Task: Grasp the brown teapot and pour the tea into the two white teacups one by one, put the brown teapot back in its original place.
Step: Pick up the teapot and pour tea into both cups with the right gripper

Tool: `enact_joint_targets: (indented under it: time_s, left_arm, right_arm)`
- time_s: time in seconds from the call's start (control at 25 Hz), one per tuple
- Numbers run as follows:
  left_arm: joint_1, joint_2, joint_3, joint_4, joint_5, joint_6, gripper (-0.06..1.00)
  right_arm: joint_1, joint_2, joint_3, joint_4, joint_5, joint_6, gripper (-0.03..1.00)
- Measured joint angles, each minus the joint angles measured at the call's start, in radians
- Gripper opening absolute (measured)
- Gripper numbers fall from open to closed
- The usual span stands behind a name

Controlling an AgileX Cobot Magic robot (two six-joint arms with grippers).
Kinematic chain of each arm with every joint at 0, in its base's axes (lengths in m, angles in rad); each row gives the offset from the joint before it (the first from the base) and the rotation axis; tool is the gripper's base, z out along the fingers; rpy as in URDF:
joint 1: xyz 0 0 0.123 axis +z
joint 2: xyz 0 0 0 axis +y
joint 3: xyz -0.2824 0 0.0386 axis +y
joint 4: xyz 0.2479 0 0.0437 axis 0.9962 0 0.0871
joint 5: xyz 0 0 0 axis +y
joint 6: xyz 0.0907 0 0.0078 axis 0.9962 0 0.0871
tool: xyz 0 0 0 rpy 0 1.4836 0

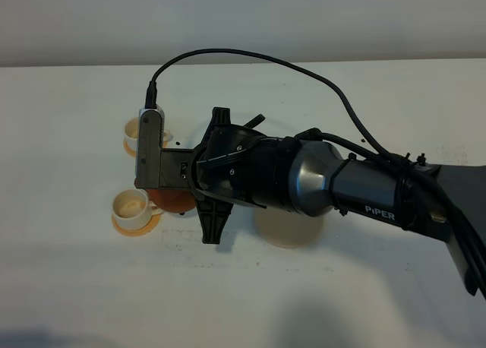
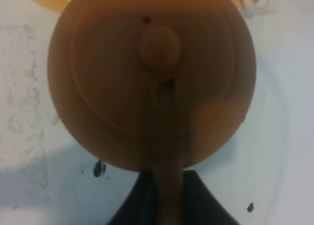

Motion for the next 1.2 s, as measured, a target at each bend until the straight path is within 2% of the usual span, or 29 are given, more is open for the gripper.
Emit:
enact_joint_targets:
  time_s: [0.4,1.2]
  left_arm:
    - [0.000,0.000,0.000,0.000,0.000,0.000,0.55]
    - [0.000,0.000,0.000,0.000,0.000,0.000,0.55]
  right_arm:
    - [0.014,0.000,0.000,-0.079,0.004,0.026,0.10]
    - [0.027,0.019,-0.001,-0.146,0.021,0.027,0.10]
